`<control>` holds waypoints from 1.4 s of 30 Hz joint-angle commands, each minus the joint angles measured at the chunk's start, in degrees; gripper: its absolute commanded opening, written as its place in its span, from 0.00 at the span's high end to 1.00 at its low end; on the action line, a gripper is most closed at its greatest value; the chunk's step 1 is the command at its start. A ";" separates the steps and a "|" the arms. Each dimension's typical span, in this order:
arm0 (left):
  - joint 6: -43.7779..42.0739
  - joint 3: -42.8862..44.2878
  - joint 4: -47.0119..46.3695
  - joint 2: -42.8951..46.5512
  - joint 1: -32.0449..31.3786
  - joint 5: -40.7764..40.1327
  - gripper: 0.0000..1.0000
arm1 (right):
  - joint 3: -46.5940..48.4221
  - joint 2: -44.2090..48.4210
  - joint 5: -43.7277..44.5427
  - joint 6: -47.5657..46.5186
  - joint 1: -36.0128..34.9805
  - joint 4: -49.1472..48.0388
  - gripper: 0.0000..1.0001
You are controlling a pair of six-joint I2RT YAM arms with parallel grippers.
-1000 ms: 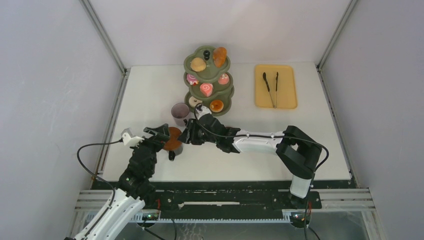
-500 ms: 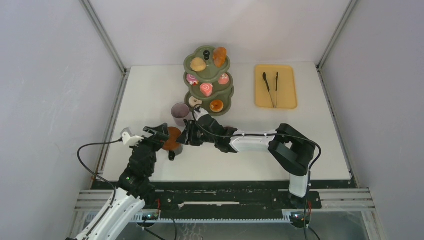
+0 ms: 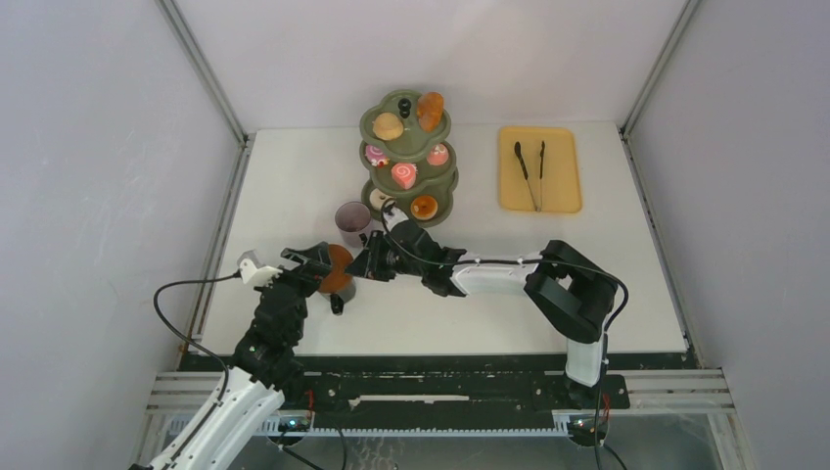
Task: Serve the afternoon tea
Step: Pick up the coaster from the center of the board.
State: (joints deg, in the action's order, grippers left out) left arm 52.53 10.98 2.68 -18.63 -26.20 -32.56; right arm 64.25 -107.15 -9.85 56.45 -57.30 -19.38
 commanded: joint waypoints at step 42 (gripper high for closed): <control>-1.64 5.66 5.59 5.25 0.37 -0.08 0.00 | -14.54 17.43 0.78 3.53 6.20 -7.26 1.00</control>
State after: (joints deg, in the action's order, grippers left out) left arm 52.05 12.05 7.99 -14.11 -26.11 -32.77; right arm 51.81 -95.39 -10.66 60.47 -52.69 -24.56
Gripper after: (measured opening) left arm 0.998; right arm 0.226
